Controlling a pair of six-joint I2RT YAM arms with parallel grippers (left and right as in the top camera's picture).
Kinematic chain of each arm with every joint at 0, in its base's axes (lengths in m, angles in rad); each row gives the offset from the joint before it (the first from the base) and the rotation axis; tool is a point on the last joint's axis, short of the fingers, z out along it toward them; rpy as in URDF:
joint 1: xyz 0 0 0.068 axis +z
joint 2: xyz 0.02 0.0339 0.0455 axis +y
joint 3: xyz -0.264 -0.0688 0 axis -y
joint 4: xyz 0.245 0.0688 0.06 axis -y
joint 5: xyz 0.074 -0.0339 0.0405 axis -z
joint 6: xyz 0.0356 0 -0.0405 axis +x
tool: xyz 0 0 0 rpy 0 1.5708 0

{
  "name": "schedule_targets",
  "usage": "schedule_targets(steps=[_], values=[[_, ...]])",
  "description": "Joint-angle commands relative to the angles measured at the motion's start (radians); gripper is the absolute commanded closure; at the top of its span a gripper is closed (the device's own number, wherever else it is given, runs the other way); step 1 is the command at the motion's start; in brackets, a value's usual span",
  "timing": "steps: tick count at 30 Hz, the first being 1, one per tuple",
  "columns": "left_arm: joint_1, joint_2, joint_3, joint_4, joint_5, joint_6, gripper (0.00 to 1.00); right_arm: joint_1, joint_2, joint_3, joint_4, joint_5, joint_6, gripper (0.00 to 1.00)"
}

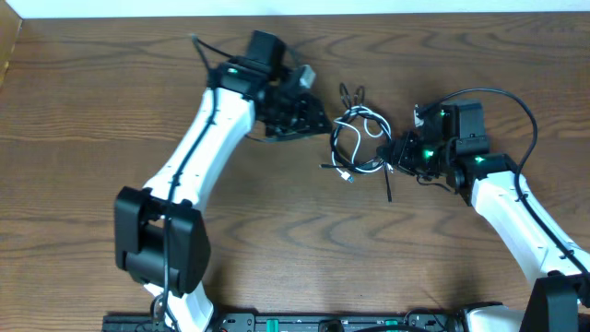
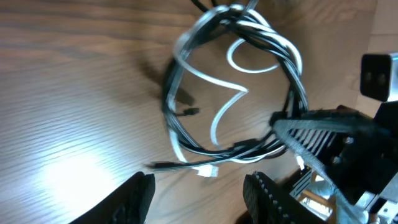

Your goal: Untangle cables

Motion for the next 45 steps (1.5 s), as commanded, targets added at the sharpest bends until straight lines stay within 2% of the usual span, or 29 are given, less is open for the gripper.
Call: schedule_targets(steps=[1,8,17,23,30,39,45], values=[[-0.039,0.014,-0.005,0.044,-0.005,-0.061,0.48,0.016,-0.006,-0.001,-0.032,0.04,0.056,0.99],[-0.081,0.016,-0.005,0.08,-0.006,-0.061,0.42,0.016,-0.006,-0.001,-0.079,0.046,0.061,0.99],[-0.197,0.06,-0.005,0.107,-0.027,-0.061,0.39,0.023,-0.006,-0.001,-0.075,0.042,0.072,0.99],[-0.267,0.118,-0.005,0.132,-0.155,-0.103,0.39,0.039,-0.006,-0.001,-0.074,0.043,0.072,0.99],[-0.269,0.148,-0.005,0.161,-0.229,-0.177,0.39,0.04,-0.006,-0.001,-0.076,0.036,0.047,0.99],[-0.271,0.163,-0.005,0.283,-0.379,-0.386,0.39,0.041,-0.006,-0.001,-0.066,0.007,0.002,0.99],[-0.271,0.216,-0.005,0.303,-0.421,-0.417,0.39,0.04,-0.006,-0.001,-0.047,-0.01,-0.032,0.99]])
